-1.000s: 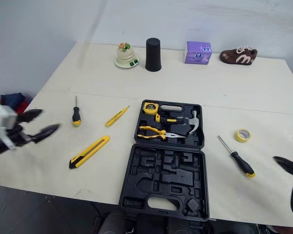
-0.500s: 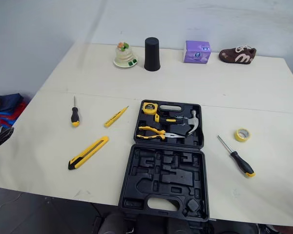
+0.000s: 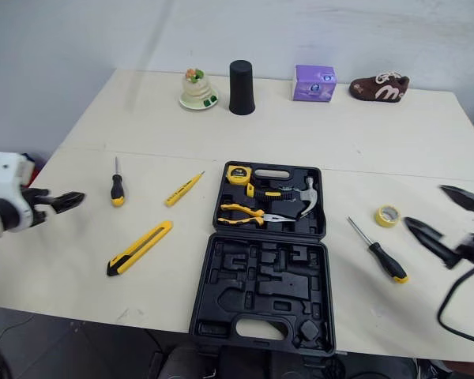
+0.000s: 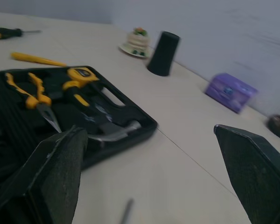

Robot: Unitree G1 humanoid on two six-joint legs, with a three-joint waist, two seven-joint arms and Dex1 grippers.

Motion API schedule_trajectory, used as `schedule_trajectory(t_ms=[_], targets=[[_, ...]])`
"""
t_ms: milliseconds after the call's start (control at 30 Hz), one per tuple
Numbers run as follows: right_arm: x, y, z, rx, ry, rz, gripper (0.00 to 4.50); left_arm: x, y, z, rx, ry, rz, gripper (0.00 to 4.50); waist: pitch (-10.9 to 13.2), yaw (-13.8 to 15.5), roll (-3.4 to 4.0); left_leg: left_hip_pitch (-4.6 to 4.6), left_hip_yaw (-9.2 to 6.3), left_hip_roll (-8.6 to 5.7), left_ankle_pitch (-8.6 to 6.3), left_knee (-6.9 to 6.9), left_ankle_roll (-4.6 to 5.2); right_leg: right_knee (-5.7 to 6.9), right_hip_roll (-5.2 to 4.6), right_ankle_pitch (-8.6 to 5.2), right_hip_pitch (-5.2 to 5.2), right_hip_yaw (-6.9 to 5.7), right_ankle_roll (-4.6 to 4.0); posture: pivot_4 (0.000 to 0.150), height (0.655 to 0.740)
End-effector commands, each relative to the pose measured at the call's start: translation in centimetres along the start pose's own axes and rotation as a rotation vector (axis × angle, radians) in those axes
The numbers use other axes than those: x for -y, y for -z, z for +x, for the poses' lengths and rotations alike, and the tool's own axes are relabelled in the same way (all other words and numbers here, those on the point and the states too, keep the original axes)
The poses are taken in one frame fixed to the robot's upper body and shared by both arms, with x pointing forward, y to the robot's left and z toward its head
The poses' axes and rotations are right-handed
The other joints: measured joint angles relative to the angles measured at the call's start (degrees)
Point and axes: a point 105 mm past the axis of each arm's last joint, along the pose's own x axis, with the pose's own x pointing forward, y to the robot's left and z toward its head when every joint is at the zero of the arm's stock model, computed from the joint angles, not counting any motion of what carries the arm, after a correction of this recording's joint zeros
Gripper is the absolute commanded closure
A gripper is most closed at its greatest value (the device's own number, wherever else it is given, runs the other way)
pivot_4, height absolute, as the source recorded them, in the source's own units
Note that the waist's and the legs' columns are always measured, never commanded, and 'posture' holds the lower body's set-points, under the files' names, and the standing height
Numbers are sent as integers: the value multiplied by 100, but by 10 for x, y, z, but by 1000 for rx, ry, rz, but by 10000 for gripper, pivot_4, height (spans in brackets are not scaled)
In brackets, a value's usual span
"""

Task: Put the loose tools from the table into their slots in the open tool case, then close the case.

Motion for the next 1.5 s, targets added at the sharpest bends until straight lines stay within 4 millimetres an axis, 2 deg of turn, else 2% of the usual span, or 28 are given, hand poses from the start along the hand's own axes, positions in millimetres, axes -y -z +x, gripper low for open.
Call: schedule_trajectory(t_ms=[33,133,233,300,500,667,733,800,900,967,1033,1067,1133,1267,1367,1467,1500], targets=[[-14,-17,18,70,-100,-15,0,13,-16,9,24,-20,3,565,1,47,-3,-1,2,0,1,1,2,-2,4,0,0,-3,0,1500,7400],[-29,-21,32,88,-188,-4,0,20,-19,22,14,-33,15,565,2,97,-7,-2,8,2,-3,3,2,-7,13,0,-2,-4,1,1500,7400],[-37,-23,40,97,-229,0,0,16,-14,32,-17,-91,52,565,2,92,-7,-5,13,8,-5,3,0,-13,24,0,-5,-6,1,1500,7400],[-44,-24,44,102,-256,1,0,21,-13,41,-8,-77,33,565,2,94,-7,-3,18,10,-5,4,0,-14,28,0,-6,-7,1,1500,7400],[-54,-27,48,115,-288,16,0,48,-11,59,-11,14,11,565,5,106,-19,-7,20,10,-9,26,7,-2,27,1,-6,-9,1,1500,7400],[-57,-24,47,103,-297,22,0,47,-3,70,-34,-12,-12,565,4,98,-21,-6,20,10,-9,29,8,0,27,2,-5,-10,3,1500,7400],[-58,-23,48,100,-298,21,0,45,-1,73,-34,-26,-24,6154,4,95,-21,-5,21,11,-9,29,8,1,27,2,-6,-11,4,1500,7400],[-58,-24,48,96,-300,19,0,43,4,74,-42,-38,-37,13675,4,98,-22,-2,24,12,-9,29,8,3,28,2,-6,-13,4,1500,7400],[-56,-24,47,87,-298,7,0,41,7,75,-36,-40,-54,28070,3,107,-22,-2,23,10,-9,30,8,4,25,2,-6,-13,4,1500,7400],[-55,-24,47,80,-293,-4,0,39,3,75,6,-40,-58,34839,3,107,-22,-2,24,9,-10,30,10,4,24,2,-5,-14,4,1500,7400],[-52,-23,46,69,-282,-12,0,38,-10,73,80,-27,-65,34745,3,108,-23,-2,23,10,-10,30,9,4,23,2,-5,-15,4,1500,7400],[-48,-22,44,59,-261,-19,0,41,-28,69,175,5,-35,34745,4,107,-24,-3,23,11,-10,30,9,3,23,2,-5,-16,4,1500,7400],[-42,-21,42,40,-230,-27,0,46,-49,62,291,51,13,34745,6,108,-27,-5,23,12,-10,30,9,2,24,2,-6,-18,4,1500,7400],[-30,-17,28,-23,-141,-47,0,77,-87,35,514,266,217,34745,5,114,-28,-10,22,11,-11,30,8,-6,24,2,-6,-24,4,1500,7400],[-28,-13,13,-80,-85,-47,0,116,-91,9,594,510,485,34745,5,119,-27,-16,23,13,-12,28,5,-22,35,2,-6,-27,3,1500,7400],[-30,-12,3,-119,-66,-50,0,134,-84,-2,595,640,635,34745,3,119,-24,-14,32,8,-14,22,8,-33,46,2,-4,-21,4,1500,7400],[-32,-12,-1,-135,-61,-47,0,148,-79,-9,596,736,705,34745,3,118,-24,-12,36,7,-15,23,11,-33,48,2,-2,-17,4,1500,7400]])
